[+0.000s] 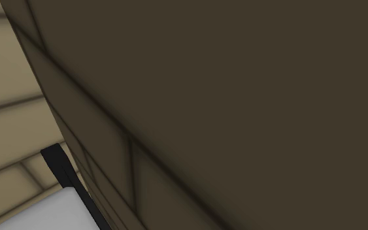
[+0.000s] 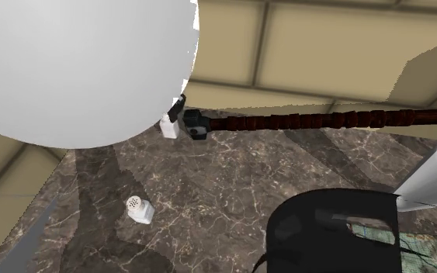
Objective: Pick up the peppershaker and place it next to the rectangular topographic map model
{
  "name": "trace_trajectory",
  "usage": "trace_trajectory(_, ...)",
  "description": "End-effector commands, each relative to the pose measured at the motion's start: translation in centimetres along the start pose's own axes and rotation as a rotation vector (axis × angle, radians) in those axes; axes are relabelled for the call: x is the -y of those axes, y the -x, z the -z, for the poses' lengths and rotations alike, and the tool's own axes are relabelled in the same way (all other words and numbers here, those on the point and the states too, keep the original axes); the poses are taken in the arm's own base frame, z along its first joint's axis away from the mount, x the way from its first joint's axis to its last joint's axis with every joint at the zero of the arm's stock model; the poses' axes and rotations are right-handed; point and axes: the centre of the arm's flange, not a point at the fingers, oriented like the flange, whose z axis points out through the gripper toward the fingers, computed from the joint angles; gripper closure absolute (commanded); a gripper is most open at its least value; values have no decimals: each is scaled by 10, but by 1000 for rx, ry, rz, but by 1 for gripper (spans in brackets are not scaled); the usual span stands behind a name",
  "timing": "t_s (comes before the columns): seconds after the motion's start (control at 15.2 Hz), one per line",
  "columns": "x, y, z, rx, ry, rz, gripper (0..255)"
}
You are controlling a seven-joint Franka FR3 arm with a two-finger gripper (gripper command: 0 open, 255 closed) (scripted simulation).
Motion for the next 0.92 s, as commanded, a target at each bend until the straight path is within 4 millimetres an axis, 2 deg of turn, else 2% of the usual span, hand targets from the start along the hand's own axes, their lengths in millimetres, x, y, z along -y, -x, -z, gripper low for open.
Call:
trace_trajectory(0.0, -1, 0, 9, 0, 0, 0, 255)
trace_trajectory(0.86, -4, 1, 78, 0, 0, 0, 255)
